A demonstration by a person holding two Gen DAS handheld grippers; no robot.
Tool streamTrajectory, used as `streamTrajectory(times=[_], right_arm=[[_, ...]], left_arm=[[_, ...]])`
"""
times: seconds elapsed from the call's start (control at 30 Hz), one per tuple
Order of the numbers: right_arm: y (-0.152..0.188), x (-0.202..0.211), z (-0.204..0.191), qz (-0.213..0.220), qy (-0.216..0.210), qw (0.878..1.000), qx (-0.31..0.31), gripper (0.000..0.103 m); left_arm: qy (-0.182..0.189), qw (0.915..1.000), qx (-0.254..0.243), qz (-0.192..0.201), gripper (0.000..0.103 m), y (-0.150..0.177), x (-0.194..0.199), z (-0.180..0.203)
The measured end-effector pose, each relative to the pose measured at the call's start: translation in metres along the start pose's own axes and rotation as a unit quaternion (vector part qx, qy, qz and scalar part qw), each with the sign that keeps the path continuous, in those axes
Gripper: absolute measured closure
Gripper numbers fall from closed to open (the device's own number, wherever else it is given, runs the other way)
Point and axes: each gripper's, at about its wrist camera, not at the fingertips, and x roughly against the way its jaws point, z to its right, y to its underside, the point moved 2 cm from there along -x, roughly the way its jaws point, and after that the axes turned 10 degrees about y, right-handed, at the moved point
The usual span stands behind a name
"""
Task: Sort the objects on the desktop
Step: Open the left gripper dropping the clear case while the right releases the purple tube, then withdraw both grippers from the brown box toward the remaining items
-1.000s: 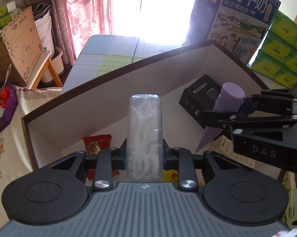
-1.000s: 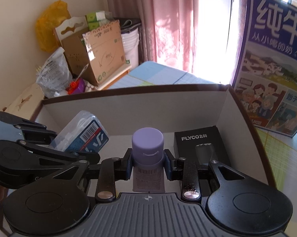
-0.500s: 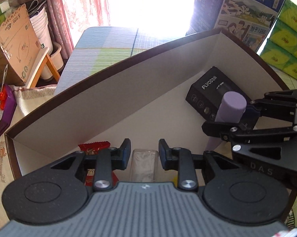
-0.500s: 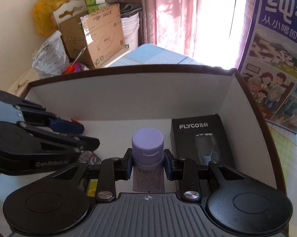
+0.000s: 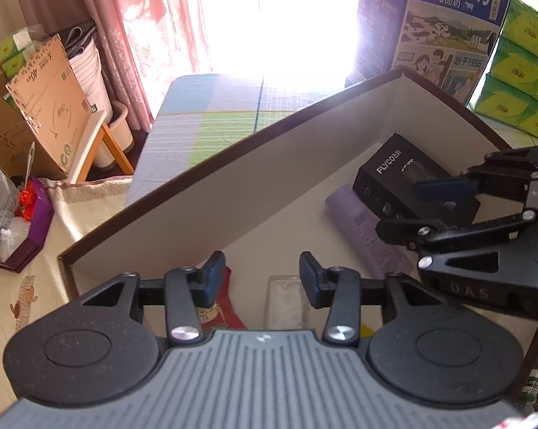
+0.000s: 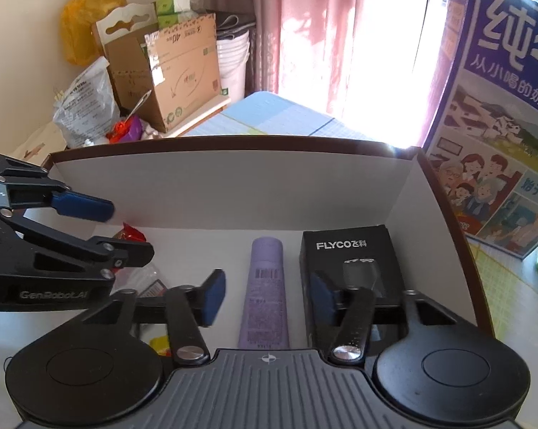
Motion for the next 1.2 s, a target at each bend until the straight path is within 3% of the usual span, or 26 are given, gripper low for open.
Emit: streamTrajectory(times=[0.13,0.3,0.47,0.77,1.2], right_arm=[[0.003,0.007,-0.001,0.003,0.002,1.000,0.003,0.036],[0.007,0.025,-0.001,0.028,0.004,1.000,0.005,0.012],[0.011,0.043,0.004,0.045,0.001,0.999,-0.007,0.002],[0.031,0.075,0.015,0.053,0.010,0.998,-0.043,0.002],[0.056,0.141,0.019,0.084,0.008,0.993,-0.085,0.002]], left_arm=[[-0.006,0.9999,-0.008,0.006,0.049,0.003,0.007,0.003],[-0.011,0.9998,-0.009,0.014,0.032,0.009,0.019,0.005],[-0.011,0.9995,-0.005,0.029,0.023,0.014,0.036,0.006],[-0.030,0.9977,0.005,0.060,0.008,0.028,0.075,0.012],[-0.034,0.9950,0.023,0.091,0.006,0.065,0.134,0.040]])
